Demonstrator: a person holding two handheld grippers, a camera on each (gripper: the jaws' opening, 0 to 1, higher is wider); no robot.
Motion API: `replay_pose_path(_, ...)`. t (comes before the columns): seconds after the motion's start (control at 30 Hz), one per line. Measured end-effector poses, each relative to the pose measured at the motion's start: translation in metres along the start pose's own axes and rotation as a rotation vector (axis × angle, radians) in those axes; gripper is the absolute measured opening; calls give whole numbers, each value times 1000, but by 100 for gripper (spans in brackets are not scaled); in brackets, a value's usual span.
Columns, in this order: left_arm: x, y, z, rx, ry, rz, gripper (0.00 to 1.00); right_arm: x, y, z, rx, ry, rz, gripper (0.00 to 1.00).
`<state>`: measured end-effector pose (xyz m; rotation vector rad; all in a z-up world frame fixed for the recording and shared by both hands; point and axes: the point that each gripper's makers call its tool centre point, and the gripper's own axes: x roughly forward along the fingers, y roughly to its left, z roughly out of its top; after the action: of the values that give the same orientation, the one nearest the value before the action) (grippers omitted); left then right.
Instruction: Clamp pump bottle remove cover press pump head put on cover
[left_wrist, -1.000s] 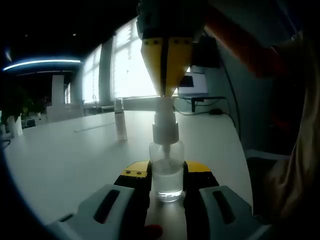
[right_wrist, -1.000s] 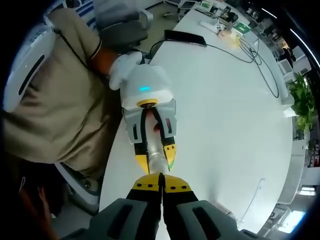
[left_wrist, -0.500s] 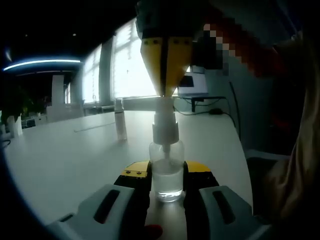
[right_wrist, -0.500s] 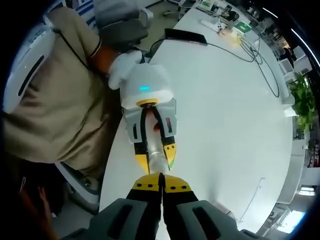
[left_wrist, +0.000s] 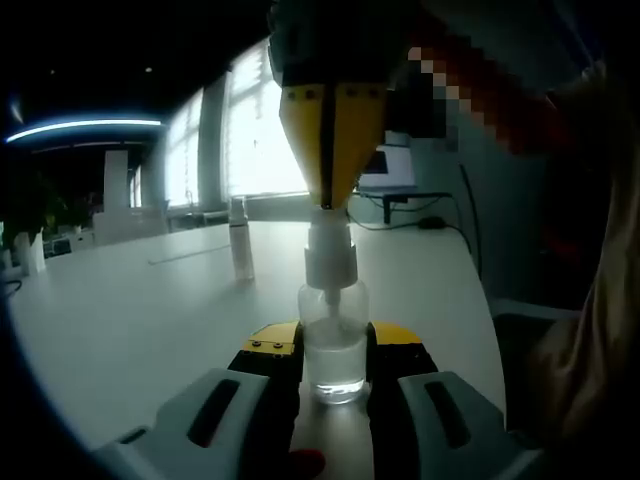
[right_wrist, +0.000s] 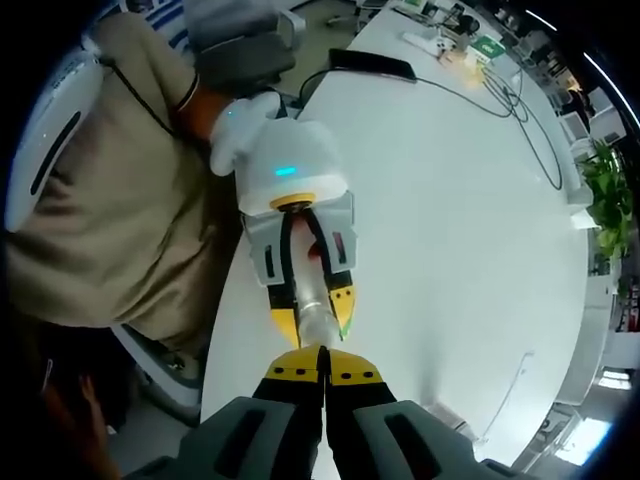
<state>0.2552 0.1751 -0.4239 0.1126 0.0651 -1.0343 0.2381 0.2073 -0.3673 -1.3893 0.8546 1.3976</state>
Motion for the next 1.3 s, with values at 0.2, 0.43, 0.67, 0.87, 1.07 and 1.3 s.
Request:
replay_pose_path(0.2, 0, 0, 0, -1, 0, 0, 15, 0, 1, 0, -6, 13, 3, 0)
replay_pose_path(0.43, 0, 0, 0, -1, 0, 0, 15, 0, 1, 0, -2, 7, -1, 0)
replay_pose_path(0.67, 0, 1, 0, 0, 1, 1, 15, -3, 0, -1, 1, -15, -13, 0)
replay_pose_path(0.87, 0, 0, 0, 1, 1, 2, 15, -6, 0, -1, 1, -32, -15, 0)
replay_pose_path(1.07, 0, 0, 0, -1, 1, 1, 15, -7, 2, 0, -30, -35, -37, 0)
replay_pose_path(1.3, 0, 1, 0, 1, 1, 1, 15, -7, -1, 0, -24, -32, -44, 0)
